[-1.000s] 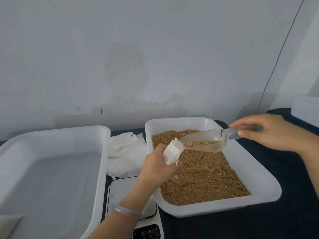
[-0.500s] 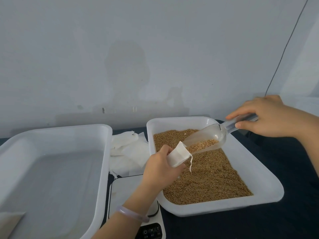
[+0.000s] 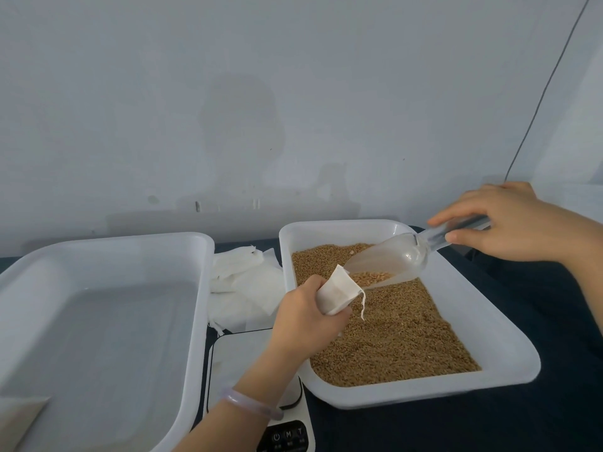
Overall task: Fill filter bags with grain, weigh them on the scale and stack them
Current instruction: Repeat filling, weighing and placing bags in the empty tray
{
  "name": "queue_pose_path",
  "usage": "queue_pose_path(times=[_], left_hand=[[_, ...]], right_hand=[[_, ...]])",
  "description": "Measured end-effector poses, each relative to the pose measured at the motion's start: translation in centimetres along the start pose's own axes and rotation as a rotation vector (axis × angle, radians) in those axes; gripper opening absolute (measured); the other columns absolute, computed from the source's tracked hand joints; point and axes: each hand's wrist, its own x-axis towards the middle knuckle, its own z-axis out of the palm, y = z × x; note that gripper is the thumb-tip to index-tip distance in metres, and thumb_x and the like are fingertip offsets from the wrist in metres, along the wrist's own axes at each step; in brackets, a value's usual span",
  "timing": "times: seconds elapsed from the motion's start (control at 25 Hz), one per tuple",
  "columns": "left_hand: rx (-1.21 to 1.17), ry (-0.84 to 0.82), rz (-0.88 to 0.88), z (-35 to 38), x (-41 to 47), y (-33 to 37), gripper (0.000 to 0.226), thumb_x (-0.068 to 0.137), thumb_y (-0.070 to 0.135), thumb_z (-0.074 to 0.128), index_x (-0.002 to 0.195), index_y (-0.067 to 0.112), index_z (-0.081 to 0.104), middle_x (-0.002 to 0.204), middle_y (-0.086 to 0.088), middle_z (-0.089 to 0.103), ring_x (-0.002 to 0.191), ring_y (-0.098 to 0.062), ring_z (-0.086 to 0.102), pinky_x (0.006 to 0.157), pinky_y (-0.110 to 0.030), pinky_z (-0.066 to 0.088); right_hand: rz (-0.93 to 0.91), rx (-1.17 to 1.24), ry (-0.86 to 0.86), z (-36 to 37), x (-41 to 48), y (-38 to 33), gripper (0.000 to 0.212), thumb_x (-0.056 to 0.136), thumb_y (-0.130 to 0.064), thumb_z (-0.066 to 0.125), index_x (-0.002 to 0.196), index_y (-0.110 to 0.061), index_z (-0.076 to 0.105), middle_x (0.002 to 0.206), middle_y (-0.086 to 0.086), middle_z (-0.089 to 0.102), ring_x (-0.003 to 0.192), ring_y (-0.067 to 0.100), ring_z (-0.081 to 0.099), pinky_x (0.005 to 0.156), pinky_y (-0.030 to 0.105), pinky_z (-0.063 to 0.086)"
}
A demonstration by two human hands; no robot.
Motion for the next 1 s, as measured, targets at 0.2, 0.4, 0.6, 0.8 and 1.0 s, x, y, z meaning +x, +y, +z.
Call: queue_pose_path(times=[0.2, 0.4, 0.6, 0.8, 1.0], left_hand=[[-0.137, 0.0, -0.035, -0.3, -0.2, 0.0, 0.024, 0.072, 0.027, 0.075, 0.079, 0.029, 0.052, 0.061, 0.018, 0.059, 0.05, 0.002, 0.055, 0.042, -0.014, 0.039], [-0.185, 0.043, -0.038, -0.3, -0.1, -0.1, 0.022, 0.071, 0.03, 0.075, 0.077, 0.023, 0.054, 0.063, 0.009, 0.054, 0.055, -0.008, 0.05, 0.049, -0.027, 0.044], [-0.327, 0.01, -0.043, -0.7, -0.3, 0.2, 0.021, 0.076, 0.023, 0.075, 0.082, 0.017, 0.057, 0.066, 0.008, 0.054, 0.059, -0.009, 0.052, 0.053, -0.028, 0.047], [-0.568, 0.01, -0.117, -2.0, -0.6, 0.9, 0.026, 0.07, 0.026, 0.076, 0.085, 0.014, 0.058, 0.064, 0.005, 0.056, 0.056, -0.006, 0.053, 0.053, -0.021, 0.044], [-1.031, -0.218, -0.154, -4.5, -1.0, 2.1, 0.028, 0.08, 0.034, 0.055, 0.091, 0.008, 0.057, 0.067, -0.004, 0.054, 0.056, -0.017, 0.047, 0.051, -0.027, 0.038]], right_hand=[[0.084, 0.24, -0.054, 1.1, -0.8, 0.6, 0.033, 0.085, -0.023, 0.066, 0.091, -0.055, 0.06, 0.099, -0.028, 0.061, 0.102, -0.002, 0.052, 0.095, 0.023, 0.031], [0.17, 0.404, -0.055, 2.0, -1.2, 1.6, 0.028, 0.085, -0.022, 0.068, 0.096, -0.048, 0.066, 0.103, -0.025, 0.065, 0.105, -0.002, 0.055, 0.1, 0.031, 0.037], [0.208, 0.564, -0.127, 4.7, -1.9, 2.3, 0.026, 0.087, -0.024, 0.065, 0.098, -0.047, 0.066, 0.108, -0.028, 0.061, 0.107, -0.009, 0.05, 0.1, 0.031, 0.036], [0.287, 0.588, -0.178, 9.5, -2.0, 2.0, 0.022, 0.091, -0.026, 0.058, 0.102, -0.044, 0.057, 0.11, -0.024, 0.058, 0.11, 0.004, 0.054, 0.1, 0.034, 0.039], [0.366, 0.2, -0.406, 15.3, -1.9, 1.0, 0.02, 0.091, -0.035, 0.056, 0.111, -0.04, 0.055, 0.119, -0.015, 0.06, 0.106, 0.007, 0.057, 0.101, 0.041, 0.04]])
